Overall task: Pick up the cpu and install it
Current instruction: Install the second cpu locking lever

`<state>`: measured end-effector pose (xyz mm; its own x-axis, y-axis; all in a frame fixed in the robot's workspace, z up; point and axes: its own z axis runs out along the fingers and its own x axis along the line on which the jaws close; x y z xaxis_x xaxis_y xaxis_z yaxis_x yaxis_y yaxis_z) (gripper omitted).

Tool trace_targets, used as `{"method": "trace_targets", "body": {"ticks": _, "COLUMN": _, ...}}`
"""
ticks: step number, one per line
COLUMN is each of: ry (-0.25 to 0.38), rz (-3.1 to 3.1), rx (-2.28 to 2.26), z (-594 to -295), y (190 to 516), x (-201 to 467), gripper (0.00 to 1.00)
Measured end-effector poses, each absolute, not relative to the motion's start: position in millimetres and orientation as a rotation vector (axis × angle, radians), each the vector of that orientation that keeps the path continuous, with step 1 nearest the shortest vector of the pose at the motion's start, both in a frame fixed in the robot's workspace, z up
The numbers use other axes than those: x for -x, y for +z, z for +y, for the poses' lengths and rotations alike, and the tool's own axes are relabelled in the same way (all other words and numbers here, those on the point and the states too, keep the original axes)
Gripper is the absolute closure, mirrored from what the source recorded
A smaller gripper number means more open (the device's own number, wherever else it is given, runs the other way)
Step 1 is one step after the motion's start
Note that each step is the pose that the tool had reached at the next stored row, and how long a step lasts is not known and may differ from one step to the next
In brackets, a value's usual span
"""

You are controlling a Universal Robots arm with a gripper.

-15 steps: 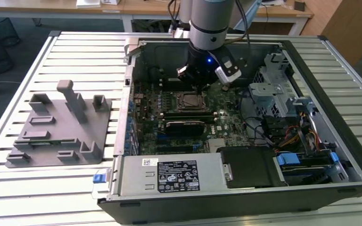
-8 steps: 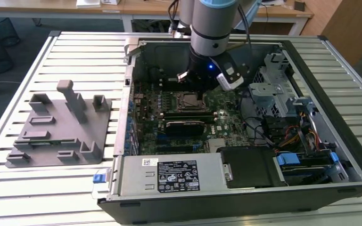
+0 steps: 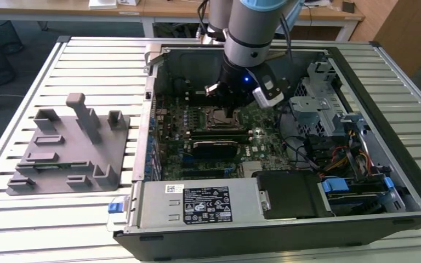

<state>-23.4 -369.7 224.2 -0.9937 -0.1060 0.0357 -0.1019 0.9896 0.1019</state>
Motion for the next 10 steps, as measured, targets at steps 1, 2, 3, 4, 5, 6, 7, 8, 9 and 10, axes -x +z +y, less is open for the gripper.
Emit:
{"method": "trace_targets", "body": {"ticks": 1, "ry": -0.159, "rz": -3.092, "rx": -0.162, "z": -370.0, "y": 225.0, "x": 23.4, "gripper": 0.89}}
{"method": "trace_targets", "body": {"ticks": 2, "ry": -0.160, "rz": -3.092, "rx": -0.162, "z": -370.1, "y": 226.8, "x": 23.4, "gripper": 0.89}}
{"method": "trace_targets", "body": {"ticks": 3, "ry": -0.160, "rz": -3.092, "rx": -0.162, "z": -370.1, "y": 229.1, "x": 23.4, "gripper": 0.89}}
{"method": "trace_targets", "body": {"ticks": 4, "ry": -0.160, "rz": -3.092, "rx": -0.162, "z": -370.0, "y": 231.6, "x": 23.4, "gripper": 0.89}}
{"method": "trace_targets", "body": {"ticks": 5, "ry": -0.160, "rz": -3.092, "rx": -0.162, "z": -370.2, "y": 232.8, "x": 23.5, "gripper": 0.89}}
{"method": "trace_targets", "body": {"ticks": 6, "ry": -0.159, "rz": -3.093, "rx": -0.162, "z": -370.4, "y": 232.8, "x": 23.5, "gripper": 0.89}}
{"method": "trace_targets", "body": {"ticks": 7, "ry": -0.155, "rz": -3.093, "rx": -0.161, "z": -371.1, "y": 232.8, "x": 23.4, "gripper": 0.89}}
{"method": "trace_targets", "body": {"ticks": 8, "ry": -0.153, "rz": -3.093, "rx": -0.162, "z": -372.7, "y": 232.9, "x": 23.4, "gripper": 0.89}}
{"method": "trace_targets", "body": {"ticks": 9, "ry": -0.153, "rz": -3.093, "rx": -0.162, "z": -375.7, "y": 232.9, "x": 23.4, "gripper": 0.89}}
{"method": "trace_targets", "body": {"ticks": 10, "ry": -0.153, "rz": -3.093, "rx": -0.161, "z": -379.2, "y": 232.7, "x": 23.5, "gripper": 0.89}}
